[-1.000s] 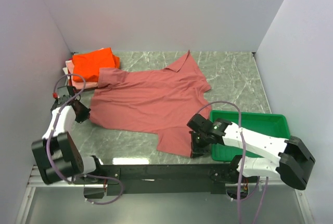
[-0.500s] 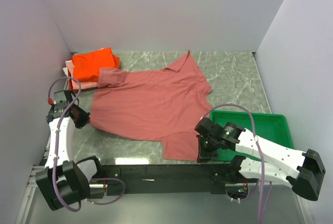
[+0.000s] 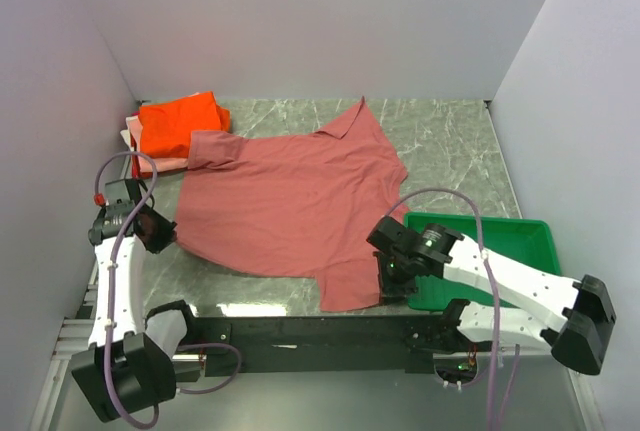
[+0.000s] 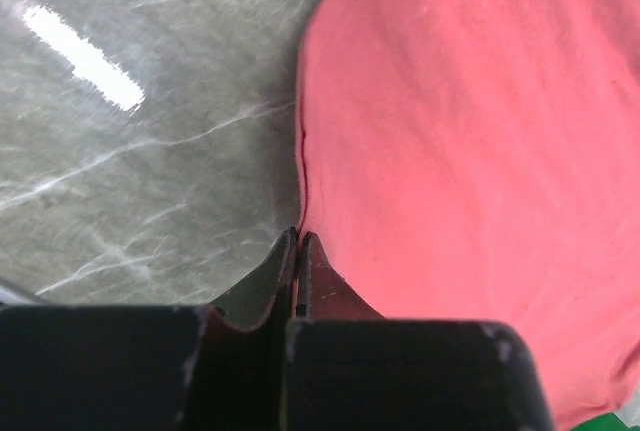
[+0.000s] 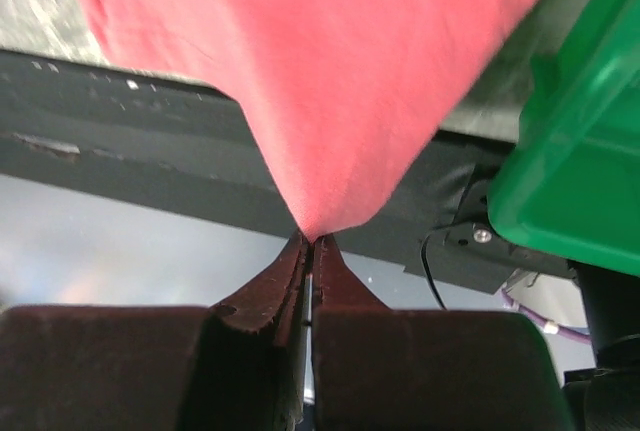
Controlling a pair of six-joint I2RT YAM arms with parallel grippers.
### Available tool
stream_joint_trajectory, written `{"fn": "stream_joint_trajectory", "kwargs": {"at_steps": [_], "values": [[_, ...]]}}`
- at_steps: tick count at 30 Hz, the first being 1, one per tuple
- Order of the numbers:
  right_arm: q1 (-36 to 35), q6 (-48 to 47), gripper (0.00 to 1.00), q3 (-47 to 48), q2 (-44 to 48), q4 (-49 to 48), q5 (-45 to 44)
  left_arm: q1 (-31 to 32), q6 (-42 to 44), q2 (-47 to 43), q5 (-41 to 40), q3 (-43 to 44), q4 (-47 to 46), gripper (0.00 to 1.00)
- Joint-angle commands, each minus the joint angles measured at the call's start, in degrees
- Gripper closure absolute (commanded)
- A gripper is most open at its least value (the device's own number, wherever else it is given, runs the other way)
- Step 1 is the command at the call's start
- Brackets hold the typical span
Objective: Fold and stack the t-shirts
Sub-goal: Fold the tshirt
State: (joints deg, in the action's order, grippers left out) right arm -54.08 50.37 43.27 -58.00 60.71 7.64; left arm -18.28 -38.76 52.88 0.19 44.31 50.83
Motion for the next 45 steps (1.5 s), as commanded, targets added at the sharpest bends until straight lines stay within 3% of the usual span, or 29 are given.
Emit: {"fn": "stream_joint_trajectory", "kwargs": {"at_steps": [1,14,32,45], "values": [[1.4,-3.1,1.00,5.7,-4.0,0.5,-5.0,0.1,0.1,1.6,2.8,1.0,-4.2,1.00],[19.9,-17.8,1.00,19.8,-21.1,-4.9,-7.3,0.1,4.0,17.0,10.1,7.0,-13.8,1.00],[29.6,-27.7,1.00,43.6,-42.0,-1.6,-9.6,0.2,6.4,37.3,15.9,21.4,-19.6,1.00],[33.3,-26.6,1.00,48.1,-45.2,1.0,-11.2,-0.3,6.4,37.4,14.8,23.2,-21.1,1.00]]}}
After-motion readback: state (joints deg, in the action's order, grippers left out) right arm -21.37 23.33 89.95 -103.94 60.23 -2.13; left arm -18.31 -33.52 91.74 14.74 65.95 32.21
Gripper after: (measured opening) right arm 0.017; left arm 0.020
